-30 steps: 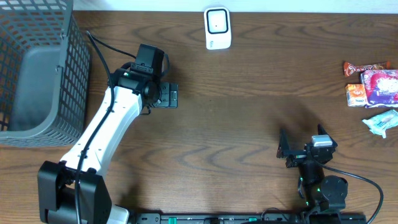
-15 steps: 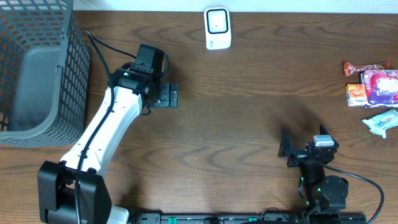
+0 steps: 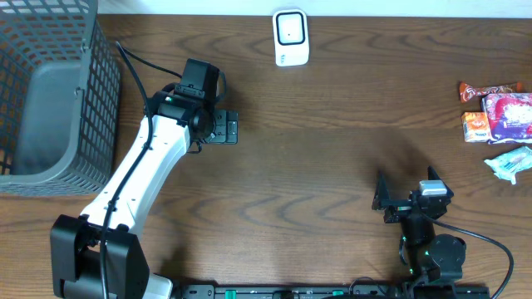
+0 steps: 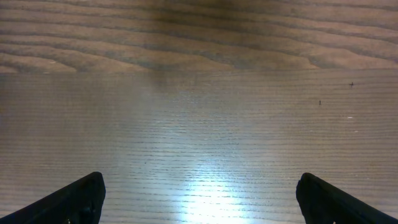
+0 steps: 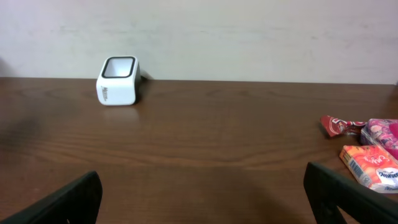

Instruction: Scan the item barcode

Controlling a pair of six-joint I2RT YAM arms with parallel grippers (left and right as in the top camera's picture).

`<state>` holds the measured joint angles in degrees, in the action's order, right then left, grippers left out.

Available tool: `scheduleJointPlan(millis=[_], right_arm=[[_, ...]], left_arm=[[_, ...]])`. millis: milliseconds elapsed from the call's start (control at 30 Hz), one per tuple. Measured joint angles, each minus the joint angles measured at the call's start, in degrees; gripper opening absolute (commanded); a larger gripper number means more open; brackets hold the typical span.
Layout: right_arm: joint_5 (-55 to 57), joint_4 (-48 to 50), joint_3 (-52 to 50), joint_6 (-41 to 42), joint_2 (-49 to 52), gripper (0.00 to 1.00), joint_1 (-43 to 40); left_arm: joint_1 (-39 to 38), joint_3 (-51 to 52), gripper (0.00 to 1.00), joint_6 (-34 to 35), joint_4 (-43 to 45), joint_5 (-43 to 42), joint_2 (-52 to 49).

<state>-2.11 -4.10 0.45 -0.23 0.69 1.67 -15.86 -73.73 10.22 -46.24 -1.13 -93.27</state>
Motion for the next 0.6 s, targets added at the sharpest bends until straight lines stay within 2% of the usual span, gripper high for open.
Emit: scheduleJointPlan(millis=[600], right_arm=[[0.00, 0.02, 0.00, 2.34, 0.00, 0.99, 0.00]], left_arm=[[0.00, 0.00, 0.98, 0.00, 0.00, 0.00, 0.00]])
